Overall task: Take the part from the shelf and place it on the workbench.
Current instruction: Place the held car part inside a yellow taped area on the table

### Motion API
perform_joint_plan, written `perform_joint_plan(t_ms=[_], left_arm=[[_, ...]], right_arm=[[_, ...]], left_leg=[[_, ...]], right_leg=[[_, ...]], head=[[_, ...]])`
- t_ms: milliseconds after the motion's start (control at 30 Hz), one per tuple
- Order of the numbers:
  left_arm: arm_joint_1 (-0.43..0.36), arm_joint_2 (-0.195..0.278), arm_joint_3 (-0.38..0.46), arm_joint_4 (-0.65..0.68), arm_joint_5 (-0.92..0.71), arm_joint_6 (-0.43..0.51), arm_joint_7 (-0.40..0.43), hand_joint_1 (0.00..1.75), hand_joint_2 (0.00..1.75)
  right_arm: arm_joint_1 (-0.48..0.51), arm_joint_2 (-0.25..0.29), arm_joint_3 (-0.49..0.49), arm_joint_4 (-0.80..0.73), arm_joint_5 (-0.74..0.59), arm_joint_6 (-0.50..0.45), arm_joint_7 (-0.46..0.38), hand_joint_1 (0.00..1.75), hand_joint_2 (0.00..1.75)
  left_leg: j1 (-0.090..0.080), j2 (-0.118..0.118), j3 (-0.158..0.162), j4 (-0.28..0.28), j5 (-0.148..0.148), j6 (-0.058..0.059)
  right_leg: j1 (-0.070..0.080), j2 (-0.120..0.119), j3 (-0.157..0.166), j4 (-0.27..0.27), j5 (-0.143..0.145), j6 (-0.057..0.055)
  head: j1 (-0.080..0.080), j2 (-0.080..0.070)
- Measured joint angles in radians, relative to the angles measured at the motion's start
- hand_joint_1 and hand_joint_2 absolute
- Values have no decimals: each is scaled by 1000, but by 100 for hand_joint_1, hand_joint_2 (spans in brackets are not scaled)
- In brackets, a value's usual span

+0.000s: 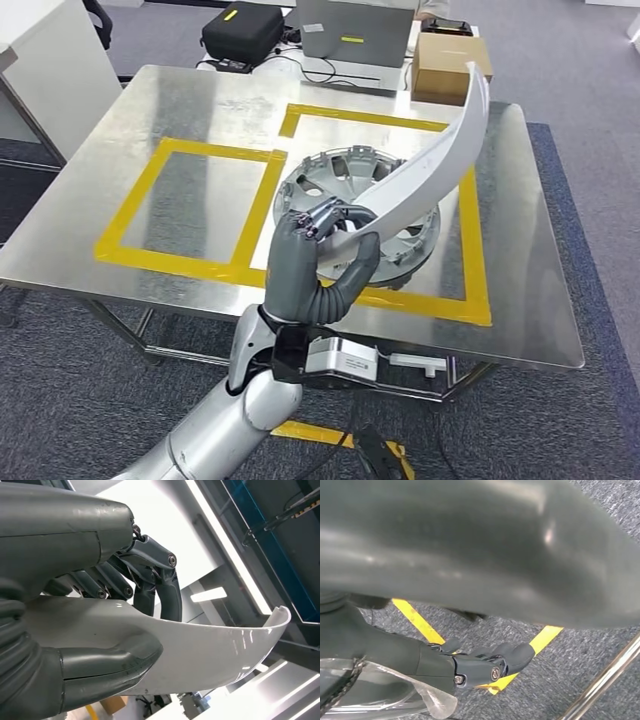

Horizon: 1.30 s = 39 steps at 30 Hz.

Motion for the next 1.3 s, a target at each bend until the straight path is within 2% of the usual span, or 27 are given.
perform_joint_plan(t_ms=[33,67,133,167,200,300,367,400,467,500,533,567,633,667,700,733,833,900,967,1000,1033,1067,1133,1167,1200,1233,1300], left_arm=[[0,0,0,0,0,0,0,175,175],[0,0,0,0,0,0,0,175,175],[0,0,0,0,0,0,0,175,175],[0,0,0,0,0,0,0,175,175],[0,0,0,0,0,0,0,175,175],[0,0,0,0,0,0,0,175,175],[-1,0,0,0,0,0,0,175,175],[-1,1,0,0,0,0,0,175,175],[0,2,1,0,0,0,0,175,175],[0,3,1,0,1,0,0,175,175],[0,3,1,0,1,0,0,175,175],[0,3,2,0,2,0,0,175,175],[0,3,1,0,2,0,0,175,175],[0,3,1,0,2,0,0,175,175],[0,3,1,0,1,0,0,175,175],[0,3,1,0,1,0,0,175,175],[0,1,1,0,0,0,0,175,175],[0,0,0,0,0,0,0,175,175],[0,0,0,0,0,0,0,175,175],[0,0,0,0,0,0,0,175,175],[0,0,0,0,0,0,0,175,175],[0,0,0,0,0,0,0,175,175],[0,0,0,0,0,0,0,175,175],[0,0,0,0,0,0,0,175,175],[0,0,0,0,0,0,0,175,175],[0,0,0,0,0,0,0,175,175],[0,0,0,0,0,0,0,175,175]], right_arm=[[1,0,0,0,0,0,0,0,0],[1,0,0,0,0,0,0,0,0],[-1,0,0,0,0,0,0,0,0],[-3,0,0,0,0,0,0,0,0],[-4,0,0,0,0,0,0,0,0],[-2,0,0,0,0,0,0,0,0],[-2,0,0,0,0,0,0,0,0],[-3,0,0,0,0,0,0,0,0],[-2,0,0,0,0,0,0,0,0],[-1,0,0,0,0,0,0,0,0],[-1,0,0,0,0,0,0,0,0],[-1,0,0,0,0,0,0,0,0],[-1,0,0,0,0,0,0,0,0],[-2,0,0,0,0,0,0,0,0],[-2,0,0,0,0,0,0,0,0],[-2,0,0,0,0,0,0,0,0],[-3,0,0,0,0,0,0,0,0],[-4,0,0,0,0,0,0,0,0],[-2,0,0,0,0,0,0,0,0],[-1,0,0,0,0,0,0,0,0],[1,0,0,0,0,0,0,0,0],[1,0,0,0,0,0,0,0,0],[0,0,0,0,0,0,0,0,0],[-1,0,0,0,0,0,0,0,0],[-3,0,0,0,0,0,0,0,0],[-3,0,0,0,0,0,0,0,0],[-2,0,0,0,0,0,0,0,0]], left_leg=[[-1,0,1,0,0,0],[-1,-1,2,1,-1,0],[-3,-2,3,3,-4,-3],[-5,-2,3,5,-5,-7],[-6,-2,1,7,-6,-11],[-6,-2,0,9,-7,-24],[-4,-1,-13,45,-36,-34],[-2,-1,-33,94,-65,-39],[0,0,-94,230,-128,-46],[1,0,-117,282,-145,-47],[1,0,-125,299,-141,-47],[1,0,-113,273,-116,-45],[1,-1,-50,137,-45,-38],[0,-1,-20,71,-21,-35],[-2,-1,-2,29,-10,-32],[-3,-2,4,13,-10,-30],[-2,-2,4,3,-6,-15],[2,0,7,-4,-2,-4],[0,1,6,-4,-2,0],[0,1,5,-3,-2,1],[-1,1,5,-3,-2,1],[-1,0,6,-3,-2,0],[0,0,8,-2,-4,-3],[-2,-1,8,1,-6,-6],[-4,-1,7,3,-7,-10],[-6,-1,6,4,-8,-14],[-5,-1,4,6,-8,-22]], right_leg=[[0,0,-4,4,12,0],[0,0,12,-36,42,-2],[1,-2,84,-182,109,-5],[2,-2,115,-241,128,-9],[3,-1,133,-274,134,-12],[4,1,140,-285,135,-27],[2,1,142,-289,138,-39],[1,0,143,-290,139,-43],[2,-2,143,-290,138,-47],[3,-2,143,-290,138,-47],[3,-2,143,-290,138,-47],[3,-1,144,-289,138,-47],[3,1,146,-289,137,-46],[5,2,145,-288,136,-43],[6,2,144,-287,136,-40],[7,2,141,-287,136,-35],[5,1,133,-281,130,-19],[3,0,101,-217,89,-11],[2,0,35,-79,24,-5],[1,0,5,-20,5,-2],[1,0,-10,9,4,-1],[1,0,-3,-7,23,-1],[0,-2,61,-138,93,-2],[0,-3,98,-209,117,-4],[1,-3,125,-258,130,-7],[3,-2,139,-282,133,-11],[5,1,142,-285,132,-22]], head=[[0,0],[0,0],[1,0],[0,0],[-1,0],[-1,0],[-4,0],[-5,0],[-6,0],[-6,0],[-6,0],[-6,0],[-6,0],[-6,0],[-5,0],[-5,0],[-4,0],[-1,0],[3,0],[2,0],[3,0],[3,0],[3,0],[3,0],[3,0],[2,0],[2,0]])
